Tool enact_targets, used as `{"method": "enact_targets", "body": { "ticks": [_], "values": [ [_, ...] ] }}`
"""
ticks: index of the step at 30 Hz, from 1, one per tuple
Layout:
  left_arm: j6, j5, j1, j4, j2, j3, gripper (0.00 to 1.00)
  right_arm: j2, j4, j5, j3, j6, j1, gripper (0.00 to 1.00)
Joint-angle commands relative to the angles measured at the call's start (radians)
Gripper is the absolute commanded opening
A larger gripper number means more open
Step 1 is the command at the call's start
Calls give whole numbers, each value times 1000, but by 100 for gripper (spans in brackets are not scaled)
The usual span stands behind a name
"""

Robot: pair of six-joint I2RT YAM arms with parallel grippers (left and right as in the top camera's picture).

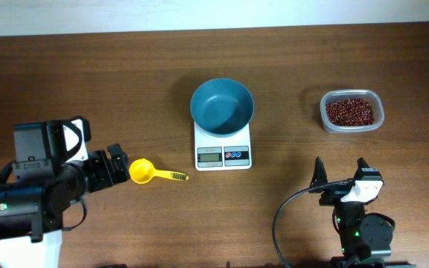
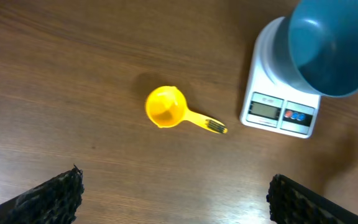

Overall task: Scoop item into bowl and weigh 50g on scale
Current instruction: 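Move the left gripper down onto the yellow scoop's cup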

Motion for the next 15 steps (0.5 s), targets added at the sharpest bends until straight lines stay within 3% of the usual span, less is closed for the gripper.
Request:
{"method": "enact_targets", "body": {
  "ticks": [1,15],
  "values": [
    [-14,66,3,-2,9,3,99,-6,-5,16,-5,3,5,99],
    [-25,71,3,32,11,3,99,-6,-5,16,-5,3,5,99]
  ]
}}
